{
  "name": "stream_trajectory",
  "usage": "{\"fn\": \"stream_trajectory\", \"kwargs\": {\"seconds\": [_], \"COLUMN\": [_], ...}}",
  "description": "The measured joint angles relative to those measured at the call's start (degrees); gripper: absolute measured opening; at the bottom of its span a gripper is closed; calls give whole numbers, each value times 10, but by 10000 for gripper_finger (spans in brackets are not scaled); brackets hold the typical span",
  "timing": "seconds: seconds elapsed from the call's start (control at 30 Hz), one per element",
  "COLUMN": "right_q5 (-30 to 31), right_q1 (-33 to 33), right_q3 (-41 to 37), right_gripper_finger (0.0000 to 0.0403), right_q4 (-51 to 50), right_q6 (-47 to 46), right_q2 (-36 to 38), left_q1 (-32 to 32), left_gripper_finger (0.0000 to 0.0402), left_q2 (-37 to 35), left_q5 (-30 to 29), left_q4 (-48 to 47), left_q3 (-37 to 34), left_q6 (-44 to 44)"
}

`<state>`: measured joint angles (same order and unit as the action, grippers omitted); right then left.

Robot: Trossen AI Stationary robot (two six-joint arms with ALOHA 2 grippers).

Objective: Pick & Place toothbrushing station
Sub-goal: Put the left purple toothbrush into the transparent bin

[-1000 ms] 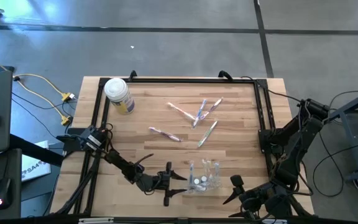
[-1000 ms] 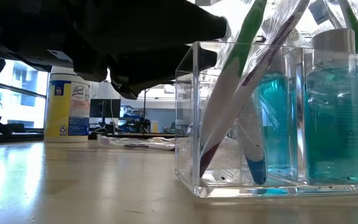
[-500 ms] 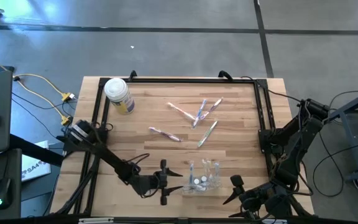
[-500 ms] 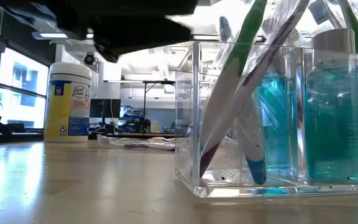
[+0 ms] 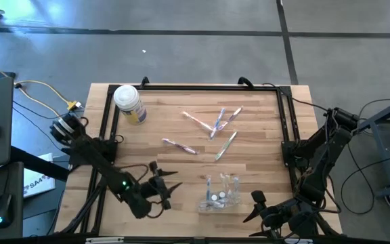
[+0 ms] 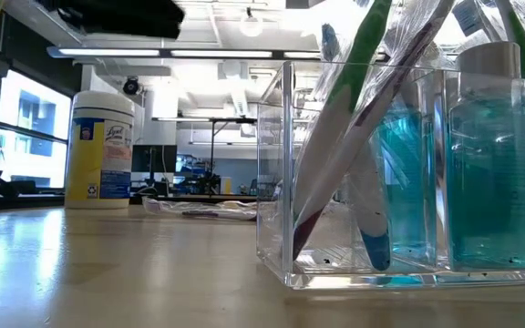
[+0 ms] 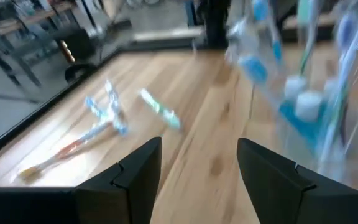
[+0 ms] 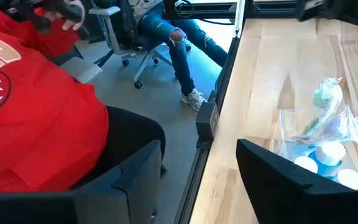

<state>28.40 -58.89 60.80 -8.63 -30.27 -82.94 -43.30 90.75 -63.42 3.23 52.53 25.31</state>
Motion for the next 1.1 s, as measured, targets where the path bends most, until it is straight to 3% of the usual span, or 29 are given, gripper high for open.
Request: {"fn": "stream_trajectory", "kwargs": {"seconds": [0.23,0.37,0.53,0.7,0.83,0.97,1.1], "right_q5": [0,2,2,4,20,22,24], "right_q1": [0,0,0,0,0,0,0], "right_q3": [0,0,0,0,0,0,0], "right_gripper_finger": [203,203,203,203,203,203,203], "right_q4": [3,3,3,3,3,3,5], "right_q6": [-1,-1,-5,-17,-29,-32,-31], "right_q2": [0,0,0,0,0,-2,-16], "left_q1": [106,181,275,355,411,444,457], "left_gripper_finger": [207,207,207,207,207,207,207], "left_q2": [-74,-87,-87,-84,-84,-84,-84], "left_q5": [177,227,308,346,419,472,480], "left_q4": [-231,-326,-388,-369,-372,-371,-371], "left_q3": [0,0,0,0,0,0,0], "left_q6": [134,148,69,6,-44,-99,-173]}}
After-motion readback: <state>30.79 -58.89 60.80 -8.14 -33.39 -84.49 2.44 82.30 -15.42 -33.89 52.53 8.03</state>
